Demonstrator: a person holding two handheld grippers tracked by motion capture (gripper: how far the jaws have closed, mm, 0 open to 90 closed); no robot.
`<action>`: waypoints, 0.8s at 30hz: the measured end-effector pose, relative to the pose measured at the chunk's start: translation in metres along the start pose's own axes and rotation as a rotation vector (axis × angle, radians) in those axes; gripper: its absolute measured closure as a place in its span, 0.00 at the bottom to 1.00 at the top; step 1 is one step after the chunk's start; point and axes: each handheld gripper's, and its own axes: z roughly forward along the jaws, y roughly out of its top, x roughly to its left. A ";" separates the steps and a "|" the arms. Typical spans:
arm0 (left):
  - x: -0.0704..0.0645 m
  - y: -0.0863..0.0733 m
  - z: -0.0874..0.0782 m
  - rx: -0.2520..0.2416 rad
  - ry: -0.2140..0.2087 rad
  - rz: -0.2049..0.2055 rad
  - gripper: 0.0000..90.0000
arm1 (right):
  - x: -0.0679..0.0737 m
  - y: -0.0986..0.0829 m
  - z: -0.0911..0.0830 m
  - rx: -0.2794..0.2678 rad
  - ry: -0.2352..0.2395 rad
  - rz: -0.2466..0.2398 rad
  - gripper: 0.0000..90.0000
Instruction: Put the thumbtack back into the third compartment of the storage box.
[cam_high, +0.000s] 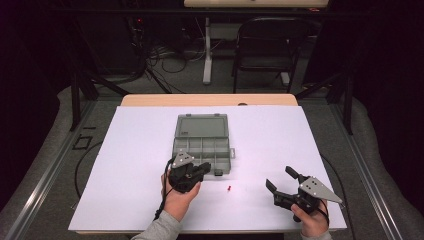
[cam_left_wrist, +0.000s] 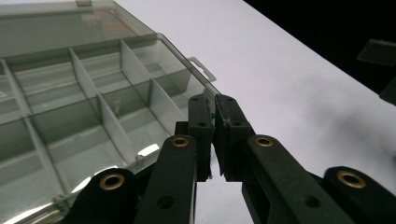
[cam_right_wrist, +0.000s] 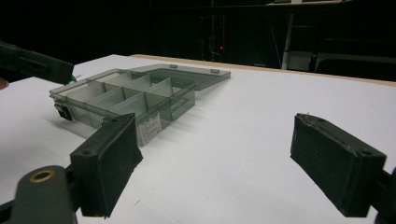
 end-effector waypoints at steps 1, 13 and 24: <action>0.001 0.001 -0.002 -0.008 0.005 -0.004 0.95 | 0.000 0.000 0.000 0.000 0.000 0.000 0.17; 0.013 0.006 -0.020 -0.080 0.063 -0.010 0.95 | 0.000 0.000 0.000 0.001 0.000 0.000 0.17; 0.016 0.012 -0.025 -0.101 0.081 -0.006 0.95 | 0.000 0.000 0.000 0.003 0.001 -0.002 0.17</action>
